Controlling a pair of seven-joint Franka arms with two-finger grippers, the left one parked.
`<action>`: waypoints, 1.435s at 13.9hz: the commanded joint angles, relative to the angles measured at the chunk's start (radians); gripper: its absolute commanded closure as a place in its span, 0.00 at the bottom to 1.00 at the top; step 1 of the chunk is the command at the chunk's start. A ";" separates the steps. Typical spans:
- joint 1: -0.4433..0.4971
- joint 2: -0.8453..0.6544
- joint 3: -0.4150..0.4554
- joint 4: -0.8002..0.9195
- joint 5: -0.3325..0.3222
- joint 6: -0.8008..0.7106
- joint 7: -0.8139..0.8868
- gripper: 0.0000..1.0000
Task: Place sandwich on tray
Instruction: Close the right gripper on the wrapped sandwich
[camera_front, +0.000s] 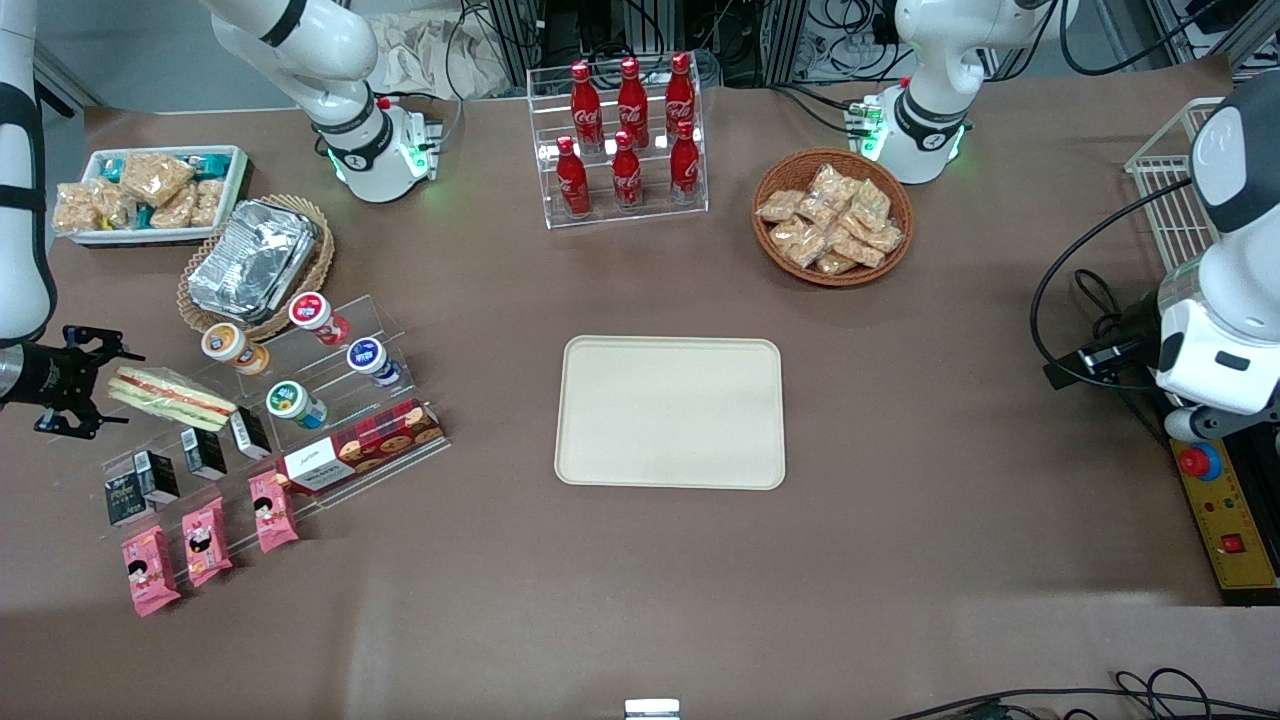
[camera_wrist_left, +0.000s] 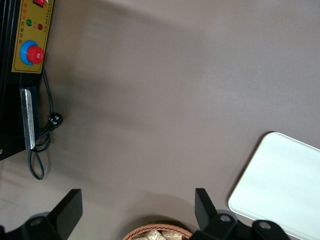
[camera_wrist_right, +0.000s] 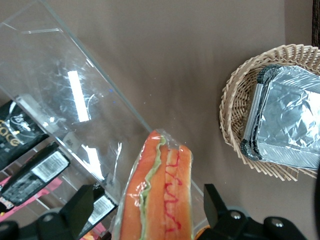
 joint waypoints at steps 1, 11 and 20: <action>0.004 -0.028 0.008 -0.027 0.017 0.007 0.013 0.02; 0.008 -0.055 0.014 -0.074 0.046 -0.002 -0.008 0.31; 0.006 -0.052 0.012 -0.015 0.037 -0.001 -0.151 0.62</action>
